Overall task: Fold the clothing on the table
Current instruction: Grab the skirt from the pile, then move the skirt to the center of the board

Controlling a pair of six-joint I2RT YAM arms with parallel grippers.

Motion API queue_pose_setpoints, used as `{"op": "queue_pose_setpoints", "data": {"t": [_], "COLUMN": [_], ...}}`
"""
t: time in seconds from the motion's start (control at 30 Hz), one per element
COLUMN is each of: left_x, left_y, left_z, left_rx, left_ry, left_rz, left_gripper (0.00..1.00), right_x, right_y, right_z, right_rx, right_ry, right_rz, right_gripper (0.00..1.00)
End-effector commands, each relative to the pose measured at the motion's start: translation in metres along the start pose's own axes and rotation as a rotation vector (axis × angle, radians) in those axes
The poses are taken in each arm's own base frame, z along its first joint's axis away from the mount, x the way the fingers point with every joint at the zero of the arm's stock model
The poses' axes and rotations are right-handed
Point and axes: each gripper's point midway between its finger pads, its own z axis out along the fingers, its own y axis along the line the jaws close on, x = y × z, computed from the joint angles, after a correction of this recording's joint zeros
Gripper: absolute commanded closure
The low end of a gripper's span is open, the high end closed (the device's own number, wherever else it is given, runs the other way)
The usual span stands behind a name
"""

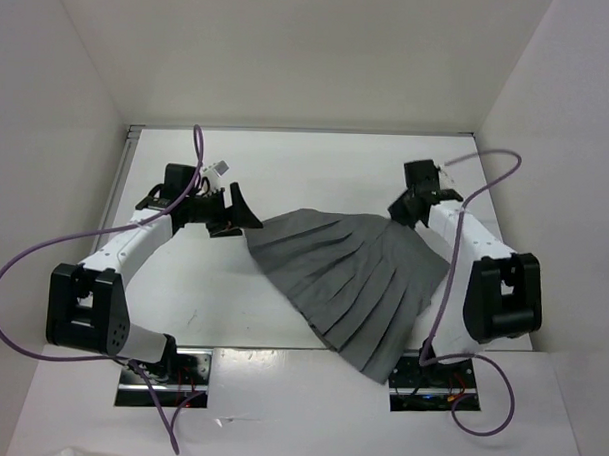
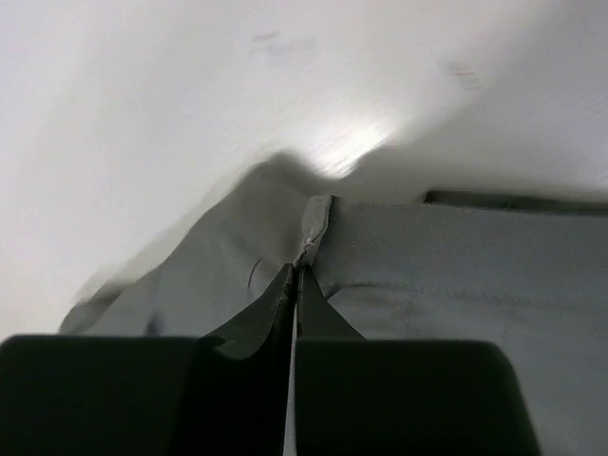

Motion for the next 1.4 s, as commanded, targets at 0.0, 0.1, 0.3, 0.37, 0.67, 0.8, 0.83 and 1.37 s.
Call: {"op": "queue_pose_setpoints", "data": {"t": [0.0,0.1,0.3,0.37,0.67,0.8,0.83,1.37], "left_x": [-0.017,-0.038,-0.07,-0.076,-0.084,-0.09,-0.09,-0.09], "left_y": [0.004,0.016,0.039,0.047,0.057,0.052,0.052,0.065], "left_z": [-0.009,-0.029,-0.074,-0.085,-0.096,-0.097,-0.097,-0.09], "left_rx": [-0.024,-0.099,-0.227,-0.247,-0.258,-0.237,-0.237,-0.242], "left_ry": [-0.045,-0.146,-0.332,-0.36,-0.397,-0.417,-0.417,-0.416], "left_rz": [0.021,-0.005,-0.062,-0.085,-0.106,-0.101,-0.101,-0.128], "left_gripper": [0.1,0.1,0.1,0.1,0.1,0.1,0.1,0.1], "right_x": [-0.067,-0.06,-0.042,-0.033,-0.012,0.035,0.047,0.155], "right_y": [0.137,0.174,0.17,0.157,0.147,0.149,0.148,0.103], "right_z": [-0.145,-0.222,-0.314,-0.33,-0.29,-0.263,-0.261,-0.42], "right_rx": [-0.439,-0.667,-0.919,-0.941,-0.871,-0.893,-0.893,-1.204], "right_ry": [-0.257,-0.198,-0.186,-0.177,-0.067,0.121,0.152,0.199], "right_rz": [-0.145,-0.285,-0.5,-0.562,-0.651,-0.786,-0.822,-1.109], "right_gripper": [1.0,1.0,1.0,1.0,1.0,1.0,1.0,1.0]}}
